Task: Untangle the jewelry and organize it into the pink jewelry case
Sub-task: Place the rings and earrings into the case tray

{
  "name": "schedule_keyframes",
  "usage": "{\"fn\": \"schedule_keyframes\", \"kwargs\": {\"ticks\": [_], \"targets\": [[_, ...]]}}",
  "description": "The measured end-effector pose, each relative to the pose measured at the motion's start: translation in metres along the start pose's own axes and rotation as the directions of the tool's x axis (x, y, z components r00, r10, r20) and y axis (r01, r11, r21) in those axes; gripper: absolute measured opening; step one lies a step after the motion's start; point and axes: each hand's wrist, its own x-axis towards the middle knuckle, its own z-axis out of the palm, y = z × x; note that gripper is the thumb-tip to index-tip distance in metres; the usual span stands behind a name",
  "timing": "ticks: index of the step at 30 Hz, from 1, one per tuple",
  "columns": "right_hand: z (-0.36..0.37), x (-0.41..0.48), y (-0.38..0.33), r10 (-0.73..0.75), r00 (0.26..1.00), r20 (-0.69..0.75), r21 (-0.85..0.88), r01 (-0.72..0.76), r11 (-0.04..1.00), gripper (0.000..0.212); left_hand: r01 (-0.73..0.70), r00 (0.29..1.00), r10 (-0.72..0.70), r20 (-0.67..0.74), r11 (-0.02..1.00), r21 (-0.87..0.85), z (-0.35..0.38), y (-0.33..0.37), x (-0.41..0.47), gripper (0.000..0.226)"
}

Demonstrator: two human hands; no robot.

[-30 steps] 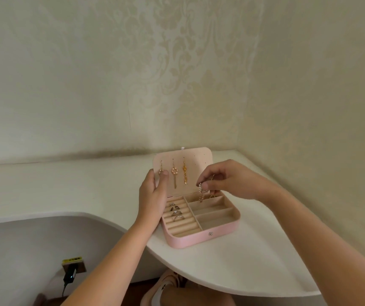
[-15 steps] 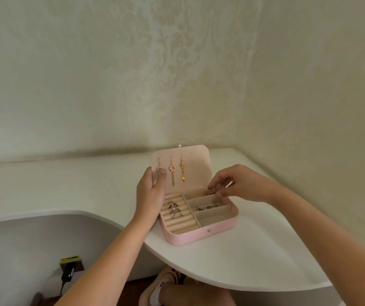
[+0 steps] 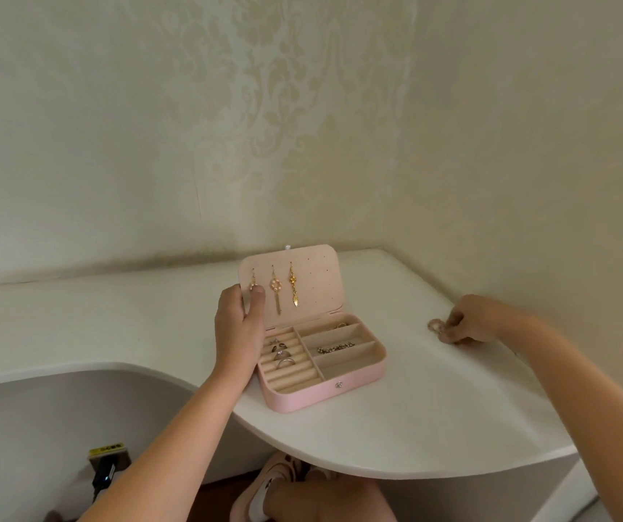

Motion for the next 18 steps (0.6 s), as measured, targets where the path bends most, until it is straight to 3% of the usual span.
{"fn": "schedule_keyframes", "kwargs": {"ticks": [4, 6, 11, 15, 18], "targets": [[0.006, -0.006, -0.009, -0.100, 0.993, -0.070, 0.041, 0.103, 0.994, 0.032, 0.057, 0.998, -0.057, 0.016, 0.998, 0.015, 0.000, -0.003, 0.004, 0.026], [0.003, -0.009, -0.016, -0.152, 0.980, -0.129, 0.154, 0.172, 0.973, 0.021, 0.085, 0.996, -0.085, 0.026, 0.996, 0.015, -0.001, -0.004, 0.004, 0.029], [-0.015, -0.027, -0.053, -0.391, 0.900, -0.191, 0.247, 0.430, 0.868, 0.003, 0.087, 0.996, -0.087, 0.023, 0.996, 0.038, 0.000, -0.001, 0.003, 0.024], [-0.017, -0.050, -0.087, -0.556, 0.825, -0.098, 0.331, 0.554, 0.764, 0.005, 0.152, 0.987, -0.155, 0.049, 0.987, 0.049, 0.000, -0.004, 0.006, 0.020], [-0.009, -0.058, -0.102, -0.614, 0.789, -0.018, 0.311, 0.588, 0.746, 0.007, 0.176, 0.983, -0.180, 0.041, 0.981, 0.084, 0.000, -0.007, 0.008, 0.016]]}}
